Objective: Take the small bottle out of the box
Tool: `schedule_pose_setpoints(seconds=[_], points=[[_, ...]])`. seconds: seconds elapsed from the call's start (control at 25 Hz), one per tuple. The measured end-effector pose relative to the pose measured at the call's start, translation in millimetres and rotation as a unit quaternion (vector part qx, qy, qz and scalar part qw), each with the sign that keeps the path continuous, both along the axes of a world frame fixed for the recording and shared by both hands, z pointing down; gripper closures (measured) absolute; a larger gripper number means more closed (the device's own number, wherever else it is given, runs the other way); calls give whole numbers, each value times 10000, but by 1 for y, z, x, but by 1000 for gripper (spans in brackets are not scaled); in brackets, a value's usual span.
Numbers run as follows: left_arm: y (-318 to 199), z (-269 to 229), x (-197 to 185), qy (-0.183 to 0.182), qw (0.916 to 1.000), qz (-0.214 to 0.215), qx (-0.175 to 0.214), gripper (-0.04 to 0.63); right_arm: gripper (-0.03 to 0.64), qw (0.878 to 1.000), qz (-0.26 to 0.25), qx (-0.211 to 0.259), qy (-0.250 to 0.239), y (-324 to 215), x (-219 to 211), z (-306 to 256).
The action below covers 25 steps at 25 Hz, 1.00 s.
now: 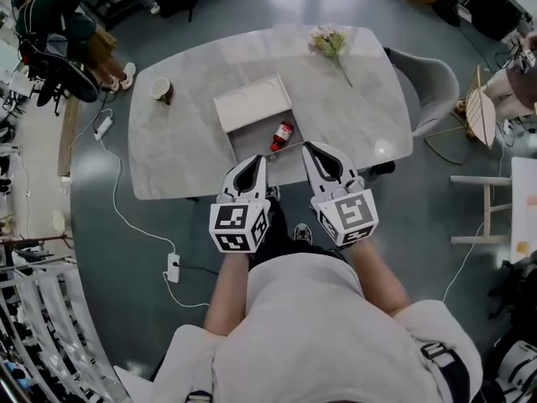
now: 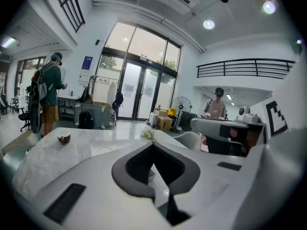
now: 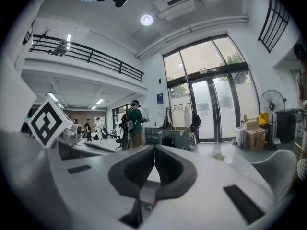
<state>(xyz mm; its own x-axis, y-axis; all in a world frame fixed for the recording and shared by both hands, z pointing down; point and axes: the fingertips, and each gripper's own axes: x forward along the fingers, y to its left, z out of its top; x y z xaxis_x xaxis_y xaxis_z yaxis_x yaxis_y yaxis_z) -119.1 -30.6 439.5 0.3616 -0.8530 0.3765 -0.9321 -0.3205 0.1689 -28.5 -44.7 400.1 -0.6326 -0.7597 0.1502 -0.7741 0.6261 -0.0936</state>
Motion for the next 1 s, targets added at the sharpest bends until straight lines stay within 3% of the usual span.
schedule_pose_setpoints(seconds=[0.4, 1.0], points=[[-64, 46, -2, -26, 9957, 574, -724, 574, 592, 9981, 374, -450, 166, -59, -8, 42], [-89, 105, 31, -544, 9752, 1502, -1530, 574, 592, 9881, 1100, -1064, 139, -81, 22, 97]])
